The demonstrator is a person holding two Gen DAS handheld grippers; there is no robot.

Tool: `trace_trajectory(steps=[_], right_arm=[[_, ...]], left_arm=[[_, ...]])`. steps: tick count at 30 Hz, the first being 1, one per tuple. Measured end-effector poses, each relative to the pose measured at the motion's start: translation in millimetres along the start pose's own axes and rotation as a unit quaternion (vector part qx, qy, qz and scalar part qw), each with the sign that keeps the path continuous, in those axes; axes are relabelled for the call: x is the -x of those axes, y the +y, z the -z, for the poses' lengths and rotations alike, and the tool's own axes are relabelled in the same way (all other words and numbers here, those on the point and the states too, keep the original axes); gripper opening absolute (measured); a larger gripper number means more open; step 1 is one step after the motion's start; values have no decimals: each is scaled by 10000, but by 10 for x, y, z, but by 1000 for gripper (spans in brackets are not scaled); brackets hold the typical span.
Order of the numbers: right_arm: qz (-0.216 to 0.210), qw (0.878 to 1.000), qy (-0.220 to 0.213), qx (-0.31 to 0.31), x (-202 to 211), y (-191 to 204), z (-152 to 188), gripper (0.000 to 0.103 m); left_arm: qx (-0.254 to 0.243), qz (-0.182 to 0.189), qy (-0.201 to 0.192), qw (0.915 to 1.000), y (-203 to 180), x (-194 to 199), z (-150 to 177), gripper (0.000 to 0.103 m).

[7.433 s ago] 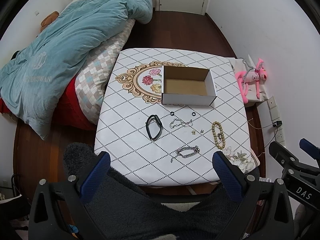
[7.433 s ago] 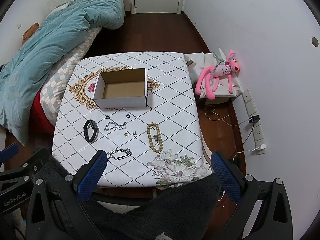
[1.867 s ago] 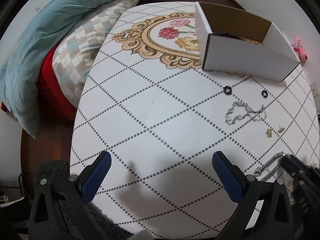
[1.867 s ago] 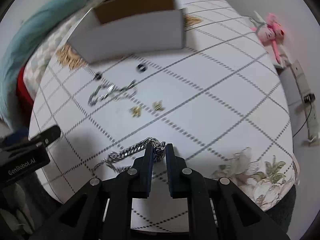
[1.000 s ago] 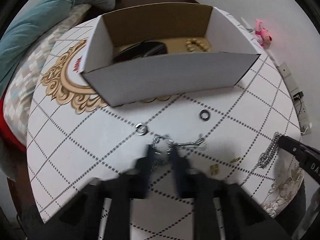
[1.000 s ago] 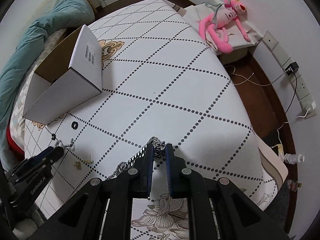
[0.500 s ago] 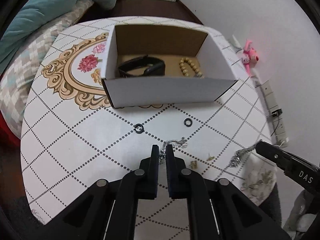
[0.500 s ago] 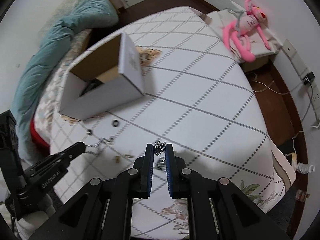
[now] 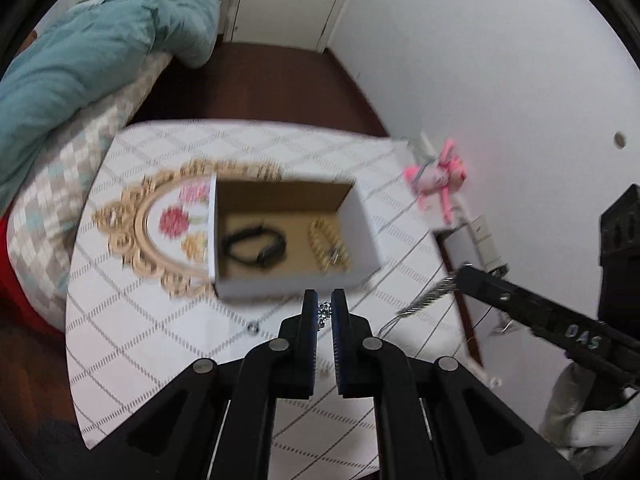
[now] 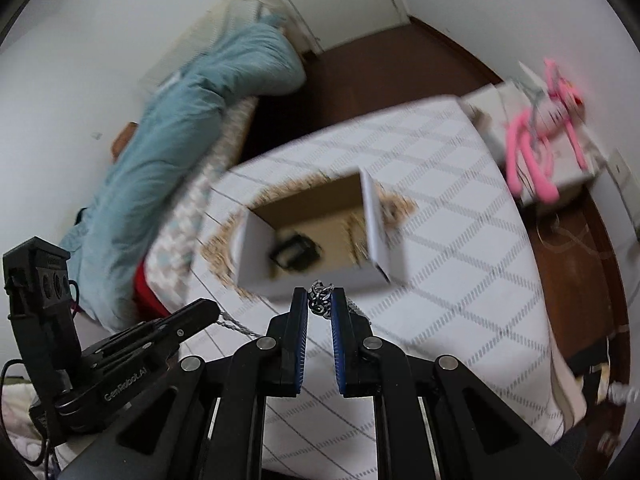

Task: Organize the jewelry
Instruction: 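Carry both silver chains into the white box and open both tools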

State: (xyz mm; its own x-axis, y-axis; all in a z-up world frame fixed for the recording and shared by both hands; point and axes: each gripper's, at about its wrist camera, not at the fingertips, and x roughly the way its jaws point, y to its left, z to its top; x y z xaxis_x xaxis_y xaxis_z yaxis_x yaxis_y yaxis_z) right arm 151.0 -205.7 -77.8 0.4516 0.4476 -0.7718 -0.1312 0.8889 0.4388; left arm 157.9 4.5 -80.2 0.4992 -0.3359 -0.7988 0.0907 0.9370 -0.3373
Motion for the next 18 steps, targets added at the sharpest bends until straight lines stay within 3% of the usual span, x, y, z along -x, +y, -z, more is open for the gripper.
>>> trace_trajectory(steps=[5,8,18], right_arm=[[1,9993,-206,305,3,229,-428,12],[75,9990,-158,402,-144,308,-647,12],[272,9978,544,279,-1019,220,-1095,12]], left_arm=[[-100,-27,-301,9995,-39,104,-459,4],[-111,-129,-292,9994,26,2,-670,4],[16,-451,475,9979,357,-782,-963,4]])
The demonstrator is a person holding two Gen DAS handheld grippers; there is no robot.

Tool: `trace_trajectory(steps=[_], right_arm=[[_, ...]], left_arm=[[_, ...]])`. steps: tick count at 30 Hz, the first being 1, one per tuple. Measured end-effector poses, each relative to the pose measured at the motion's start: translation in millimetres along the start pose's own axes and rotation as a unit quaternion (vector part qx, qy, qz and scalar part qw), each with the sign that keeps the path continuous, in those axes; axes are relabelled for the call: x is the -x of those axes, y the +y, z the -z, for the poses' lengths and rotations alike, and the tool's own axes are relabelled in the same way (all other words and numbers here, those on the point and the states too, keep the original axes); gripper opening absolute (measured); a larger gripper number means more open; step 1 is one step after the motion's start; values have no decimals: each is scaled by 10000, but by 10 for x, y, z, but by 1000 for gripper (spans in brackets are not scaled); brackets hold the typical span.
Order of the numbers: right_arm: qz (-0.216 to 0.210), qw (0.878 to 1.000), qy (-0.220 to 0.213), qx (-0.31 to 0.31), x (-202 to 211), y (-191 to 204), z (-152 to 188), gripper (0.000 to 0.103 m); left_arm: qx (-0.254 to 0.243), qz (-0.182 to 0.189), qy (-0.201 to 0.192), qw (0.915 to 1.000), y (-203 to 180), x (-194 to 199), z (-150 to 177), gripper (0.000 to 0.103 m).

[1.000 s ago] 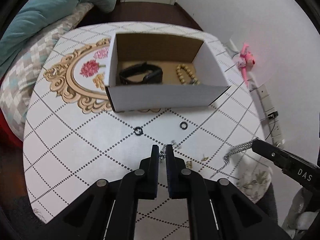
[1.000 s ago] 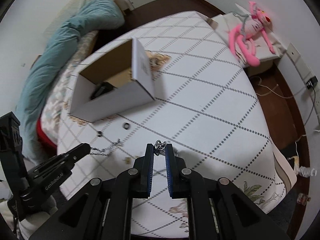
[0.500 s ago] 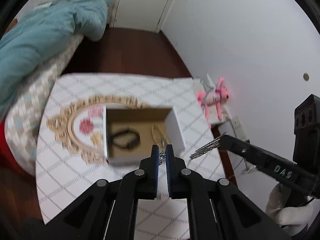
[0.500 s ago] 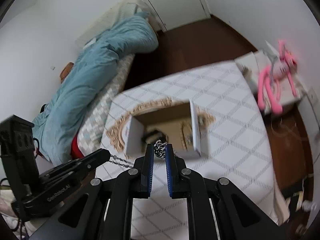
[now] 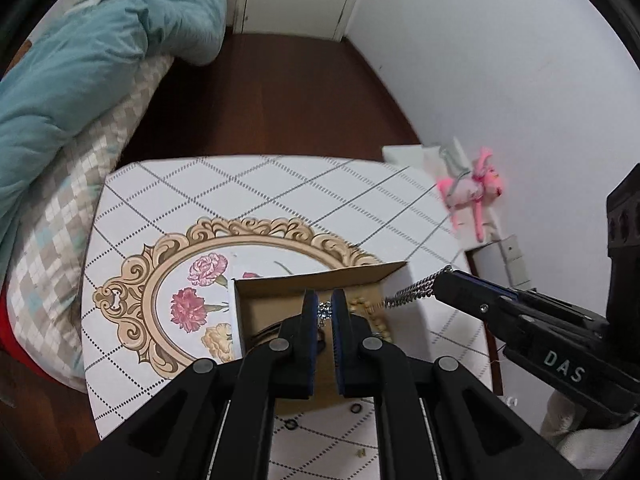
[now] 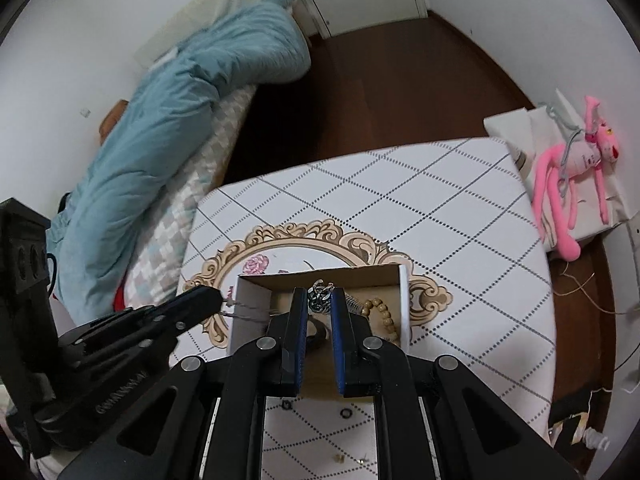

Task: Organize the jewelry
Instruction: 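Carry both silver chains into the white box and open both tools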

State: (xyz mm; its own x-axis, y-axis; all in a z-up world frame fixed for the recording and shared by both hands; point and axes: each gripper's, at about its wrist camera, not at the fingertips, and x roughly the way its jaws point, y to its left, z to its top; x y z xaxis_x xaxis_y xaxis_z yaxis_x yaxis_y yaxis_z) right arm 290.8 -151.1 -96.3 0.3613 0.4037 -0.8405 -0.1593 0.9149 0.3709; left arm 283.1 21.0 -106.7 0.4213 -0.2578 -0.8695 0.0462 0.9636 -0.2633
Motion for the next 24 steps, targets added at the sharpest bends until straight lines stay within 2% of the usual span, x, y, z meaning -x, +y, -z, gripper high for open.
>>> trace_trajectory(steps=[3,7,11,12,14,15,16,20,21,23,24], right_arm=[[3,9998,187,9,-195,0,-68,12],[-89,9981,602,115,-485,26,-129,13],[121,9964,821,200,-681,23,-131,14],[195,9961,843,196,-709,-1,-118,16],[289,9961,808,184,-708,-45,-95,28],[334,9962,785,197,-698,-62,-82,37],[377,9962,757,201,-685,-78,-71,45],[662,9959,556,278,-564,-124,8,56],[847,9947,477,349,-521,-129,45,62],[1137,9918,356,471,-460,-145,115,73],[1371,9886,287,554,-431,-153,169,83]], left_arm=[[16,-83,205,9998,42,-149,-69,5],[61,-524,346,9980,98,-259,-133,9],[220,-708,429,9963,209,-327,-119,10],[221,-786,434,9957,223,-336,-111,13],[243,-980,381,9942,269,-335,-71,34],[267,-1029,337,9938,288,-330,-55,55],[313,-1120,281,9928,316,-321,-23,69],[342,-1332,174,9903,369,-309,76,70],[355,-1374,155,9898,381,-306,109,71],[370,-1470,83,9884,395,-291,183,86],[365,-1502,55,9880,397,-288,220,96]])
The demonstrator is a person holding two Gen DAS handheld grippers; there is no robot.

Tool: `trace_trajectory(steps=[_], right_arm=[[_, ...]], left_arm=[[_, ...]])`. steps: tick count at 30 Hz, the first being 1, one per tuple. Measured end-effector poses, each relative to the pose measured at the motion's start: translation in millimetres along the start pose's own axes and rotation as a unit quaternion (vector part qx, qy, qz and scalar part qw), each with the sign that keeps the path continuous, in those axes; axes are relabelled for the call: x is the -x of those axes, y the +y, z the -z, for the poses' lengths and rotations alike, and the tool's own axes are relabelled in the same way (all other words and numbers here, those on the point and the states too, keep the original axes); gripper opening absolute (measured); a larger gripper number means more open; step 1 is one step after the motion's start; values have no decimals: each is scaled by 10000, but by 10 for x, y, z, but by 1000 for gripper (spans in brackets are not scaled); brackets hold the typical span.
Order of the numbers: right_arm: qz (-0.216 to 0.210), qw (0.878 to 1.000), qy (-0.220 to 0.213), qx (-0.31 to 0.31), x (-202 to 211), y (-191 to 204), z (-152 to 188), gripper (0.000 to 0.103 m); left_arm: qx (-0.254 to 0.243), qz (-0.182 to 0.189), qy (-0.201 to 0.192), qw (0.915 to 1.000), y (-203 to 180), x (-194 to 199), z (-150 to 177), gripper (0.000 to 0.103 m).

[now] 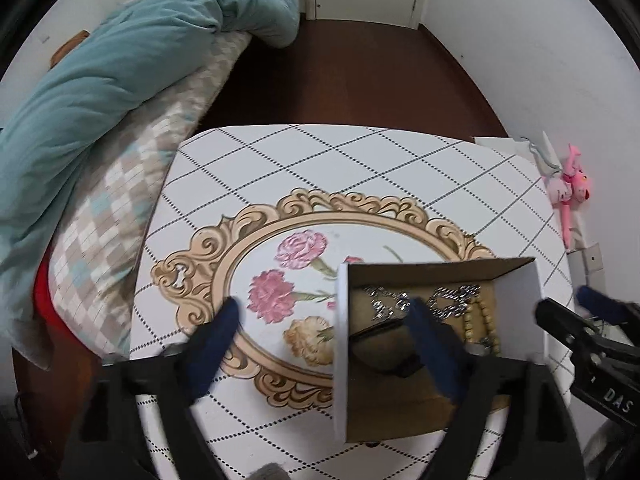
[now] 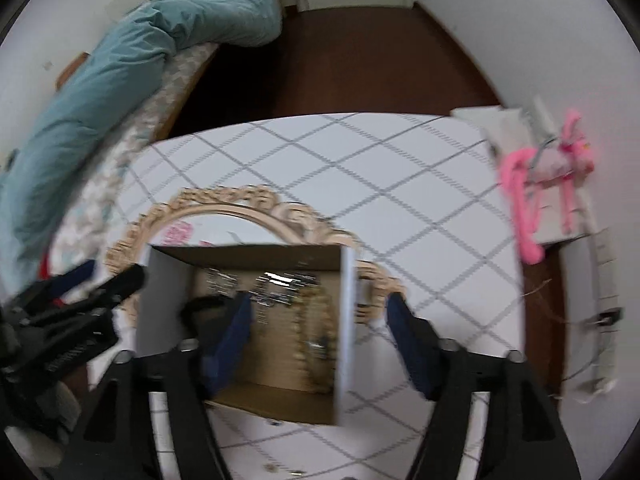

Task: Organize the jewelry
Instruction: 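Carry both silver chains into the white box and open both tools, then lift both tools out of the box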

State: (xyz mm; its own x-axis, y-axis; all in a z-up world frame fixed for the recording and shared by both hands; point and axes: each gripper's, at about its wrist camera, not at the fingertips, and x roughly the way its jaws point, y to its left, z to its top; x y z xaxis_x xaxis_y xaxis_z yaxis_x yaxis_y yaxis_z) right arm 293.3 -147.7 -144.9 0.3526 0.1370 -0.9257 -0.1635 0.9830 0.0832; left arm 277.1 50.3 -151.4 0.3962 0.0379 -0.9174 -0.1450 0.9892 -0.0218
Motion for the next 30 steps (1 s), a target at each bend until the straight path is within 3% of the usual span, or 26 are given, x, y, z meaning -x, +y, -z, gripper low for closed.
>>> trace_trajectory(steps=[1,6,17,24,30], right_arm=[[123,9999,-35,43,17,-7,40,92],[598,9977,-146,266,52,-18,296,102],[701,9965,-430,168,250,-28,603,102],[784,9935,-829,-4,610,-74,780,102],[802,9894,-1206,-55,1005,-57,916,102]], left_arm=[[6,-23,-30,10000,6,6,42,101],[-12,-225,-125,9997,-11,25,235,103],[5,-307,-320,9990,-78,238,550,103],[91,-473,-771,9959,-96,645,744,103],[87,-379,-1045,9938,-117,996,865,103]])
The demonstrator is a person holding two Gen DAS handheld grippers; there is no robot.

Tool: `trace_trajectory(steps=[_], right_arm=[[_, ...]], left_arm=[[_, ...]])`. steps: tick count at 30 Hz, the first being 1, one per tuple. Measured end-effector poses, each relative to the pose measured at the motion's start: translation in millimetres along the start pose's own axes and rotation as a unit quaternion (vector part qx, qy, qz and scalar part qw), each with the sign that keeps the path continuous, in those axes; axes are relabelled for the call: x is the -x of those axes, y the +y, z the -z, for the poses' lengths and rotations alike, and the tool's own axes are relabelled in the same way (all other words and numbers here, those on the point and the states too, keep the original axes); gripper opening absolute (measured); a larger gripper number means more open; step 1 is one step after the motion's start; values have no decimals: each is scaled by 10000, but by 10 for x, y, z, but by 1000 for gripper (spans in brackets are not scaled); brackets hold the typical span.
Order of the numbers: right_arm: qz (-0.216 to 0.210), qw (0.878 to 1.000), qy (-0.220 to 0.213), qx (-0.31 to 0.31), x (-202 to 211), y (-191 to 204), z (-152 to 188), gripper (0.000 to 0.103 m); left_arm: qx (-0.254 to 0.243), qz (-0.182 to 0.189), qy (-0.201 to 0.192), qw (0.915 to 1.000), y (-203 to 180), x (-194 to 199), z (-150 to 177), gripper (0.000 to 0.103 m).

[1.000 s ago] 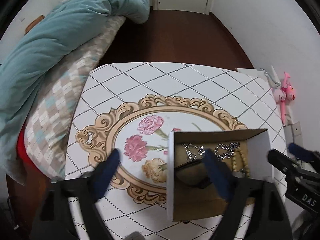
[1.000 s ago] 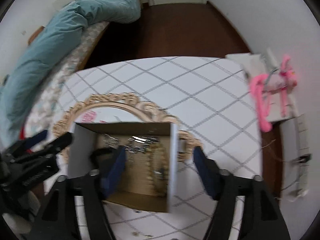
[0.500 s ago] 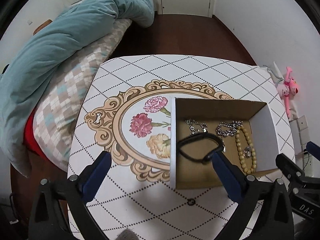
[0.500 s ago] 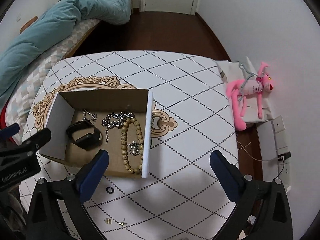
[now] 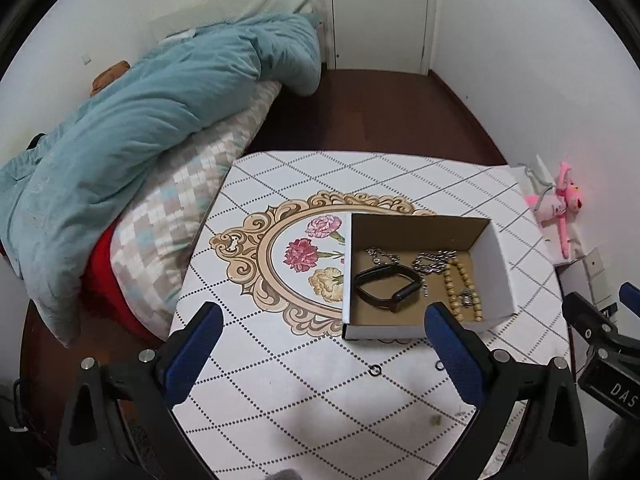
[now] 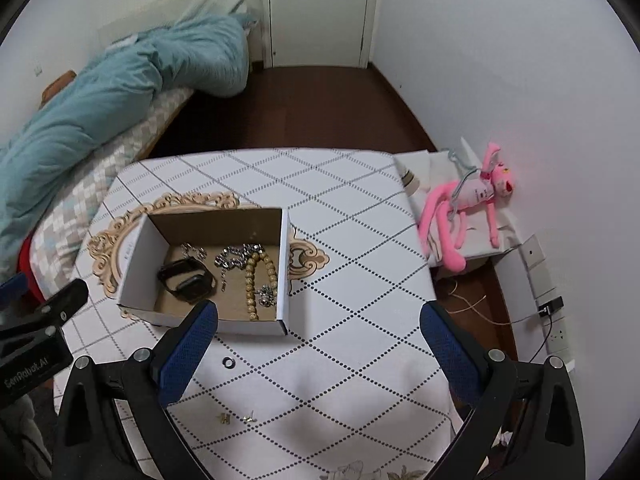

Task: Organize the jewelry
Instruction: 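Lift both tools out of the box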

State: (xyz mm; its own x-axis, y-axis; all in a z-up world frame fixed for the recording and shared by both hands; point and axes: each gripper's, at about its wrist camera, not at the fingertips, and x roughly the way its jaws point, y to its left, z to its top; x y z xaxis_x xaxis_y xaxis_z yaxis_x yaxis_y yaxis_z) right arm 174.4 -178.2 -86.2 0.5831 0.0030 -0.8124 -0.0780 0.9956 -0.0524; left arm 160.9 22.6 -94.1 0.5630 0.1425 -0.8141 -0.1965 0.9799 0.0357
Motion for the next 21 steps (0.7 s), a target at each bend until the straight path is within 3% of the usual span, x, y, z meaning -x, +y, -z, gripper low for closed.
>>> trace_trajectory(steps=[13,17,21], right_arm=[[-121,9985,-526,-131,681,-13,60,102],[-246,9989,-319,-237,619,-30,160,102],[-422,9985,213,-274,292,-16,434,101]], left_arm=[[-26,274,-326,9991,-12,526,38,103],[14,229,-175,9996,18,454,127,103],[-17,127,39,9999,38,253,325,103]])
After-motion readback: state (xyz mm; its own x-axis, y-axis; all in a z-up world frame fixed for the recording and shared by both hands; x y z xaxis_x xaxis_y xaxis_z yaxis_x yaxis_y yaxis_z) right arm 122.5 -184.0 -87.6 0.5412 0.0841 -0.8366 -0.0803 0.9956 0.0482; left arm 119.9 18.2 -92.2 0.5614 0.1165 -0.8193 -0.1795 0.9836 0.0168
